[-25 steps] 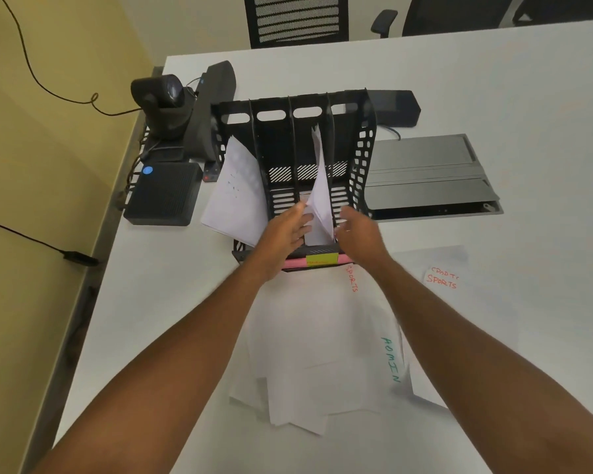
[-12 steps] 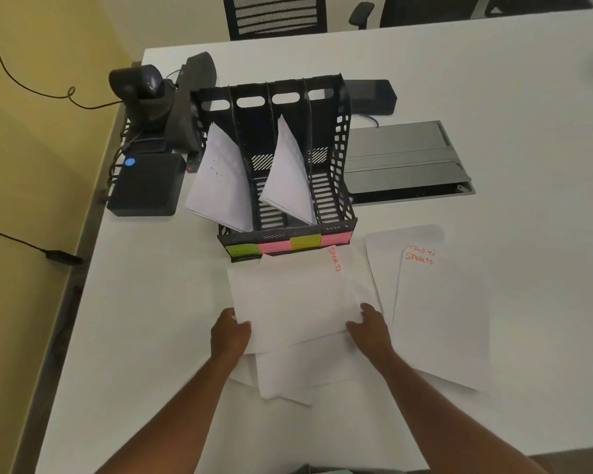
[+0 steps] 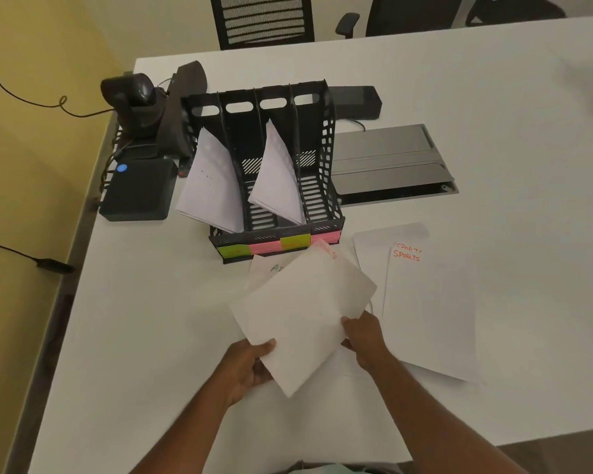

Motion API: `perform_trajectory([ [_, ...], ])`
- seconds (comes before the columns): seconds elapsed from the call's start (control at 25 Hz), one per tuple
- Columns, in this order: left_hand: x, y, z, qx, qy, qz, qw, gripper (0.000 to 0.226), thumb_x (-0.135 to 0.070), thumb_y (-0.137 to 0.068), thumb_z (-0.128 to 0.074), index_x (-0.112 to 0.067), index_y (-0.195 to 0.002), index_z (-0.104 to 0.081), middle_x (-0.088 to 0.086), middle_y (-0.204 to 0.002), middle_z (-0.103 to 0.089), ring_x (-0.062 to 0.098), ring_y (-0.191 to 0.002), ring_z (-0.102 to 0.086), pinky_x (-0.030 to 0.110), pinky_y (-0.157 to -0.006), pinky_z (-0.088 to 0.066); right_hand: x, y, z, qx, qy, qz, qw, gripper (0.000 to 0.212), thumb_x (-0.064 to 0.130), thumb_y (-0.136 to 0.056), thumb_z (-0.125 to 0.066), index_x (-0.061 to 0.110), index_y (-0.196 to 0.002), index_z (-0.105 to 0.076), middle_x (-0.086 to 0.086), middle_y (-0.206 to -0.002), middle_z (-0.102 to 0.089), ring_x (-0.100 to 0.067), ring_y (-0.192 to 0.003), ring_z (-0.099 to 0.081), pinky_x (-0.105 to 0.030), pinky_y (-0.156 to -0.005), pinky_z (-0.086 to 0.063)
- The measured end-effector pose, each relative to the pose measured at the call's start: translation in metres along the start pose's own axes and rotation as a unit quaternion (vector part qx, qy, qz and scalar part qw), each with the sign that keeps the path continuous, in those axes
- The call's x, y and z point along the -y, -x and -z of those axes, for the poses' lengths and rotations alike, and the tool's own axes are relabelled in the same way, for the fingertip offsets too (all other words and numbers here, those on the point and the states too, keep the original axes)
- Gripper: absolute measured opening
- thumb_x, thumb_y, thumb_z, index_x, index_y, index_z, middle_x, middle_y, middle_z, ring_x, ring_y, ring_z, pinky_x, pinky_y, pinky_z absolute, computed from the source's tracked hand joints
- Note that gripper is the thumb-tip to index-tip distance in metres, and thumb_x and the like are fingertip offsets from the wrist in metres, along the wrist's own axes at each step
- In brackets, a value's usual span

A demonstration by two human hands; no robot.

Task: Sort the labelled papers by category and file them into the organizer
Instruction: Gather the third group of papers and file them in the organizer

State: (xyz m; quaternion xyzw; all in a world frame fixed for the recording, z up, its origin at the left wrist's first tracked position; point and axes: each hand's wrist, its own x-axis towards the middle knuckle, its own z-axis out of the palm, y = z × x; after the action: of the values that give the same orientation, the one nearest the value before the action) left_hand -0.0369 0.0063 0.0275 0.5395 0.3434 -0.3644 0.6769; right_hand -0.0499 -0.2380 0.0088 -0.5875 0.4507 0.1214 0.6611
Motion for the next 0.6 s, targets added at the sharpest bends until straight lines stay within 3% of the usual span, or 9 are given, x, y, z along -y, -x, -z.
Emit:
perform_trajectory([
  [0.12,-0.020,-0.004,0.017,0.000,0.002,-0.053,0.999,0.033,-0.013,-0.087,-0.070,-0.010,-0.119,-0.061,0.014,-0.108,-0.073,0.030,-0.093,-0.069,0.040,-0.076,-0.058,0.014,-0.006,0.022,0.046,0.190,0.085,0.977,0.020,0.005,-0.089,-0.053,0.007,-0.102,-0.069,-0.010,-0.087,-0.072,-0.026,-0.075,-0.068,-0.044,-0.067,-0.059],
  [0.2,-0.036,-0.006,0.023,0.034,-0.080,-0.042,0.995,0.039,-0.017,-0.086,-0.073,-0.016,-0.122,-0.060,0.012,-0.112,-0.073,0.031,-0.096,-0.071,0.041,-0.082,-0.058,0.025,-0.010,0.031,0.104,0.241,0.091,0.961,0.022,0.010,-0.089,-0.056,0.013,-0.105,-0.071,-0.006,-0.093,-0.075,-0.021,-0.081,-0.073,-0.035,-0.063,-0.059],
  [0.28,-0.040,-0.007,0.013,0.059,-0.163,-0.038,0.984,0.033,-0.015,-0.087,-0.073,-0.019,-0.118,-0.063,0.010,-0.113,-0.074,0.030,-0.100,-0.072,0.043,-0.086,-0.058,0.037,-0.009,0.031,0.152,0.237,0.094,0.955,0.020,0.013,-0.092,-0.058,0.017,-0.107,-0.071,-0.003,-0.097,-0.076,-0.015,-0.081,-0.074,-0.023,-0.062,-0.054],
  [0.36,-0.034,-0.009,-0.004,0.034,-0.195,-0.075,0.977,0.022,-0.010,-0.090,-0.069,-0.020,-0.109,-0.067,0.009,-0.112,-0.074,0.027,-0.097,-0.073,0.042,-0.084,-0.059,0.043,-0.008,0.027,0.158,0.175,0.114,0.965,0.017,0.022,-0.095,-0.060,0.017,-0.106,-0.071,-0.003,-0.099,-0.075,-0.019,-0.087,-0.073,-0.023,-0.064,-0.052],
  [0.44,-0.024,-0.012,-0.014,-0.035,-0.188,-0.114,0.975,0.017,-0.008,-0.092,-0.065,-0.024,-0.098,-0.069,0.005,-0.106,-0.075,0.024,-0.092,-0.072,0.041,-0.082,-0.059,0.038,-0.016,0.029,0.021,0.141,0.153,0.978,0.023,0.029,-0.095,-0.061,0.016,-0.112,-0.067,-0.006,-0.107,-0.072,-0.026,-0.101,-0.067,-0.029,-0.074,-0.050],
  [0.52,-0.019,-0.014,-0.013,-0.108,-0.184,-0.140,0.967,0.020,-0.009,-0.093,-0.062,-0.029,-0.091,-0.066,-0.001,-0.099,-0.072,0.020,-0.088,-0.069,0.041,-0.082,-0.058,0.028,-0.031,0.040,-0.178,0.302,0.119,0.929,0.053,0.034,-0.090,-0.065,0.013,-0.135,-0.048,-0.014,-0.132,-0.056,-0.032,-0.125,-0.050,-0.039,-0.094,-0.045],
  [0.6,-0.016,-0.017,-0.005,-0.143,-0.197,-0.157,0.957,0.021,-0.009,-0.093,-0.061,-0.030,-0.090,-0.063,-0.002,-0.098,-0.069,0.017,-0.086,-0.065,0.041,-0.086,-0.056,0.011,-0.040,0.052,-0.201,0.445,0.000,0.872,0.088,0.043,-0.081,-0.070,0.016,-0.149,-0.020,-0.016,-0.153,-0.026,-0.035,-0.143,-0.021,-0.057,-0.108,-0.032],
])
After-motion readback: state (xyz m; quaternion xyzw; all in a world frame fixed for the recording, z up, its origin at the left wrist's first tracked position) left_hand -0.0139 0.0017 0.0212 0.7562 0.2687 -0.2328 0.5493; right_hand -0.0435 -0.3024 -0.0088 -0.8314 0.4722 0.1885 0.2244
